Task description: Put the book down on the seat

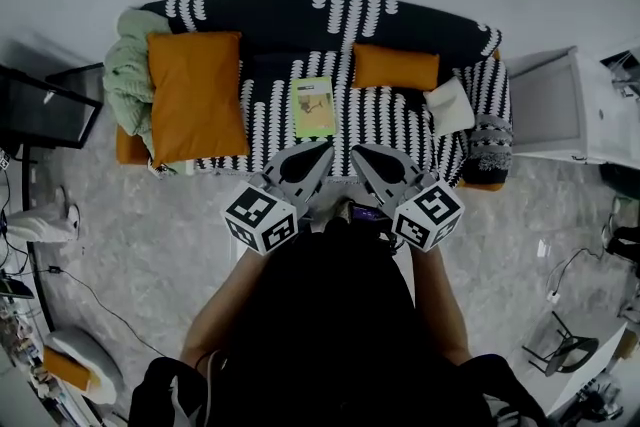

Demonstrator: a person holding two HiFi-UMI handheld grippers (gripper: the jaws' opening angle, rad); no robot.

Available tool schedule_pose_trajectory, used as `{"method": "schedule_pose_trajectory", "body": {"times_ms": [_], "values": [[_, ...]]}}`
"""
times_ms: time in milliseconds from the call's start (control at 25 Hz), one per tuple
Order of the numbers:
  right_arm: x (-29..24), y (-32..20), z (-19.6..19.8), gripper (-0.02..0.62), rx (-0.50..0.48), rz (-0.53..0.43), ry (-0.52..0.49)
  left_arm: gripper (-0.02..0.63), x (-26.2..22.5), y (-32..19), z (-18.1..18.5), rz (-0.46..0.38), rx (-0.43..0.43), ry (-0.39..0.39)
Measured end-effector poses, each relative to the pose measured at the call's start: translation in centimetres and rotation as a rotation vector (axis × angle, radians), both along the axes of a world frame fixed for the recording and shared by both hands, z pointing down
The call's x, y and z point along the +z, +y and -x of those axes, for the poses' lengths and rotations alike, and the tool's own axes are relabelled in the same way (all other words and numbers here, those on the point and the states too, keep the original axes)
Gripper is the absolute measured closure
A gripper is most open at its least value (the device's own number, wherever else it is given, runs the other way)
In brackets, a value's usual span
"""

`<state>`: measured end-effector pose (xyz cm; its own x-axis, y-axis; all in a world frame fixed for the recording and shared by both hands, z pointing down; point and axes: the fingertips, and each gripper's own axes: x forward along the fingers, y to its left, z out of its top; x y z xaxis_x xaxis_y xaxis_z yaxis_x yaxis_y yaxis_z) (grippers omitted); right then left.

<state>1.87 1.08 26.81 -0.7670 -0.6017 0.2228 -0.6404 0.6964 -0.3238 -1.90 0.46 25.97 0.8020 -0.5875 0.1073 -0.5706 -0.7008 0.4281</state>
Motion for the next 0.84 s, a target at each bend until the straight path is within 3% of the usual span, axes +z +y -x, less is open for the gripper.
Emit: {"method": "schedule_pose_trajectory", "body": {"times_ms": [840], "values": [[-0.4,1.5,-0.8,0.580,-0.007,-0.021,0.033,0.595,0.1,1.9,-1.0,-0.009,0.004,-0.006]]}}
